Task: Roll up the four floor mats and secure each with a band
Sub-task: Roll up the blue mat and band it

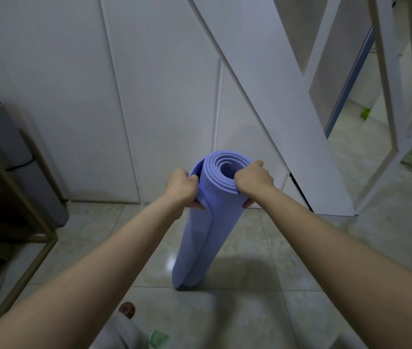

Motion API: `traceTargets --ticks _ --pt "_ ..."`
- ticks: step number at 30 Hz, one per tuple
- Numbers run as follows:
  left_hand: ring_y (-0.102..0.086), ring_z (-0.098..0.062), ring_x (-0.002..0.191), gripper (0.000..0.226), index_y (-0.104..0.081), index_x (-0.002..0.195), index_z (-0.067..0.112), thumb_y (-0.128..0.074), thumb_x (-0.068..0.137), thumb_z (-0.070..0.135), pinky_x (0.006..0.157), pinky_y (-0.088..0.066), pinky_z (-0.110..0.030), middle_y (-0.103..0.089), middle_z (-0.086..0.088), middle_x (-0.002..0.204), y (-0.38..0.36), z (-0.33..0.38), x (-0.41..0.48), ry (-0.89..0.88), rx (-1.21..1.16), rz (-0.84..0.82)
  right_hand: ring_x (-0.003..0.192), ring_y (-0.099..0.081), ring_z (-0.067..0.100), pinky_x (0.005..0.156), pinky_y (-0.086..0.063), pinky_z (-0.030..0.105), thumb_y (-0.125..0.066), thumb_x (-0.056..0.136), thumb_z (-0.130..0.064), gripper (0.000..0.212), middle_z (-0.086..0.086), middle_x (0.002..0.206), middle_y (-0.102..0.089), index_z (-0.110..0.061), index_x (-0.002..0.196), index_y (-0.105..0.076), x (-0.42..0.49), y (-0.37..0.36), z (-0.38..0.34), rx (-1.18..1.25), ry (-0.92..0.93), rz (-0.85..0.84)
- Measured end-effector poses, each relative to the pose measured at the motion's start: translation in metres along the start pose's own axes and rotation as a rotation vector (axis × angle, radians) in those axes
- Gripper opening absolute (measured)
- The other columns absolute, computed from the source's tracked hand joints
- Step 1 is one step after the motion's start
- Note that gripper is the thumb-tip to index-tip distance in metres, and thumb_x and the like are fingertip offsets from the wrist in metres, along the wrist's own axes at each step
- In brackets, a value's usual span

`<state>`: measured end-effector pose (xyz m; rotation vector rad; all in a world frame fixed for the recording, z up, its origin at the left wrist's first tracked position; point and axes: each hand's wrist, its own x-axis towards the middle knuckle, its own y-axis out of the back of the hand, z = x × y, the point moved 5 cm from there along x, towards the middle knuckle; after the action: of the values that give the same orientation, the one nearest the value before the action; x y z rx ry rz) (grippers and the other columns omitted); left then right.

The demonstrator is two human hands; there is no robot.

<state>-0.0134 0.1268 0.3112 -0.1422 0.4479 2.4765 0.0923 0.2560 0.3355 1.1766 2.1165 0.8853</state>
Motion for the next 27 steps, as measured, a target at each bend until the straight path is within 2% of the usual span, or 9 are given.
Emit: traceTargets --ticks 3,5,7,10,14,17,19,21,27 --pt "-0.066 -0.033 0.069 0.026 -0.055 0.102 -0.008 -0.039 0.097 0.012 0.060 -0.060 -0.040 -0.063 -0.028 0.093 -0.007 -0.012 -0.003 0.084 -0.065 -0.112 0.052 -0.057 0.033 0.025 -0.028 0.015 -0.039 0.092 -0.013 0.031 0.023 0.120 -0.054 -0.005 0.121 -0.031 -0.004 -0.015 0.007 0.000 -0.015 -0.065" --pt "-0.061 -0.028 0.075 0.041 -0.048 0.121 -0.004 -0.045 0.098 0.029 0.054 -0.059 -0.037 -0.056 -0.020 0.104 -0.008 -0.013 -0.003 0.142 -0.174 -0.119 0.049 -0.054 0.031 0.032 -0.033 0.020 -0.037 0.093 -0.016 0.031 0.022 0.118 -0.055 -0.004 0.122 -0.031 -0.004 -0.021 0.007 -0.011 -0.002 -0.069" --pt "-0.058 -0.030 0.093 0.064 -0.037 0.134 0.003 -0.052 0.092 0.049 0.053 -0.059 -0.038 -0.048 -0.016 0.120 -0.007 -0.013 0.000 0.182 -0.163 -0.101 0.064 -0.060 0.035 0.044 -0.044 0.027 -0.035 0.096 -0.022 0.037 0.022 0.120 -0.055 -0.002 0.126 -0.029 -0.007 -0.026 0.003 -0.052 0.021 -0.068" --pt "-0.053 -0.032 0.112 0.088 -0.029 0.139 0.008 -0.064 0.077 0.060 0.050 -0.052 -0.031 -0.040 -0.013 0.134 -0.004 -0.015 0.006 0.179 0.082 -0.048 0.100 -0.062 0.037 0.079 -0.052 0.039 -0.033 0.097 -0.032 0.047 0.022 0.124 -0.055 0.001 0.129 -0.026 -0.006 -0.033 -0.004 -0.161 0.097 -0.086" --pt "-0.057 -0.035 0.105 0.081 -0.045 0.129 0.014 -0.060 0.058 0.052 0.054 -0.050 -0.030 -0.046 -0.017 0.131 0.004 -0.014 0.017 0.127 0.199 -0.034 0.118 -0.049 0.037 0.090 -0.043 0.038 -0.035 0.098 -0.037 0.059 0.023 0.135 -0.046 0.006 0.135 -0.018 -0.002 -0.039 -0.010 -0.219 0.158 -0.161" --pt "-0.041 -0.033 0.123 0.059 -0.037 0.135 0.013 -0.057 0.084 0.034 0.093 -0.041 -0.033 -0.030 -0.015 0.139 0.011 -0.014 0.019 0.019 0.266 0.047 0.144 -0.013 0.032 0.116 -0.017 0.039 -0.038 0.099 -0.035 0.069 0.018 0.156 -0.009 0.003 0.147 -0.007 -0.002 -0.040 -0.026 -0.320 0.404 -0.119" --pt "-0.039 -0.028 0.127 0.060 -0.025 0.146 0.015 -0.050 0.092 0.022 0.092 -0.032 -0.024 -0.023 -0.016 0.144 0.013 -0.009 0.011 -0.160 0.300 0.084 0.147 0.003 0.025 0.119 -0.002 0.035 -0.033 0.101 -0.035 0.067 0.010 0.159 0.004 -0.003 0.150 0.000 -0.006 -0.047 -0.037 -0.388 0.596 -0.146" --pt "-0.043 -0.028 0.127 0.061 -0.013 0.152 0.021 -0.042 0.097 0.020 0.095 -0.032 -0.025 -0.024 -0.016 0.147 0.013 -0.005 0.004 -0.316 0.376 0.067 0.147 0.005 0.020 0.117 0.003 0.029 -0.027 0.103 -0.036 0.064 0.007 0.160 0.005 -0.005 0.151 0.000 -0.007 -0.052 -0.041 -0.401 0.656 -0.187" --pt "-0.039 -0.031 0.129 0.051 -0.008 0.153 0.028 -0.023 0.104 0.031 0.096 -0.031 -0.027 -0.032 -0.024 0.146 0.020 0.002 0.019 -0.277 0.538 -0.037 0.146 0.009 0.018 0.115 0.005 0.027 -0.024 0.101 -0.045 0.069 0.007 0.159 0.010 -0.006 0.150 0.005 0.003 -0.055 -0.050 -0.483 0.649 -0.268"
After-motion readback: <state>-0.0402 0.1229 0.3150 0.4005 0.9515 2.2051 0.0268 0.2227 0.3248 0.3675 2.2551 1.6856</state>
